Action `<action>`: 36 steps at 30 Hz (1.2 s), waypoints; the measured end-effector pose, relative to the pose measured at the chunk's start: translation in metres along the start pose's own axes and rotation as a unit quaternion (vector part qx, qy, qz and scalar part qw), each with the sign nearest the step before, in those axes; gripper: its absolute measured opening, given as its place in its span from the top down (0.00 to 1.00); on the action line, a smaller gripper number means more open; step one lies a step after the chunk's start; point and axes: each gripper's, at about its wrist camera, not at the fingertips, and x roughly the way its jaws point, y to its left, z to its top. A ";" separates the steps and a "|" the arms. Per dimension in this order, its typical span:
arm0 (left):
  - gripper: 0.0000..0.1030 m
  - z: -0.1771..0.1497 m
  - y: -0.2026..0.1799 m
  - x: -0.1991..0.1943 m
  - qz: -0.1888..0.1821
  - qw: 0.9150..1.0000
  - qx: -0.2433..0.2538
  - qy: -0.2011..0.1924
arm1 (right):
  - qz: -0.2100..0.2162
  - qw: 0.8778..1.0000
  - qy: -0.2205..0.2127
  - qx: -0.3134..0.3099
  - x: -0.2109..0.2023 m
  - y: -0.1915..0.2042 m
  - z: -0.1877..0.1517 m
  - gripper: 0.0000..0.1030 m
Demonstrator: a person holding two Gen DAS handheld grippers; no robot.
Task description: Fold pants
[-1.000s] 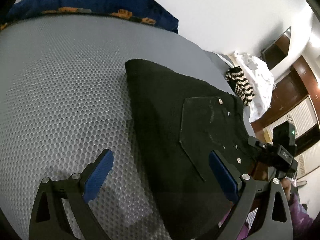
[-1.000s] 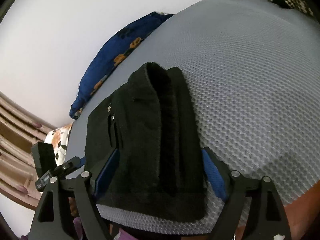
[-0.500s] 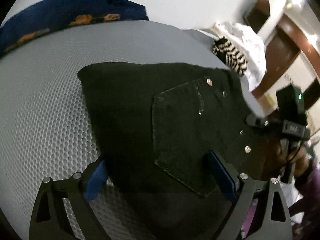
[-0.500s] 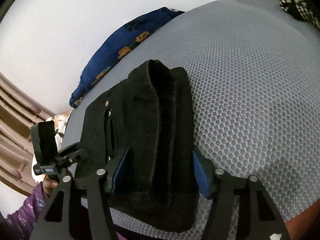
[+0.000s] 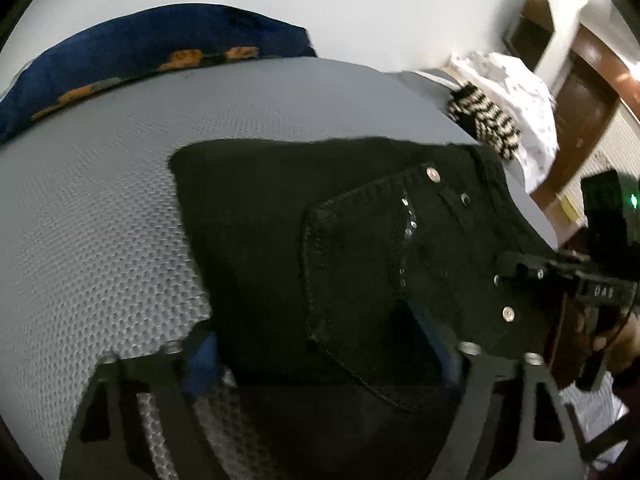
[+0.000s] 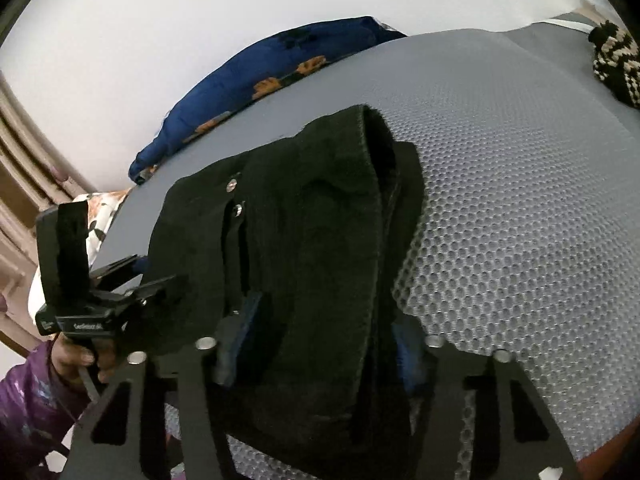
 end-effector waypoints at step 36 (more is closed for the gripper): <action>0.66 -0.035 0.033 -0.055 0.056 0.996 -0.058 -0.044 | 0.065 0.998 0.021 0.013 0.017 0.036 -0.008 0.42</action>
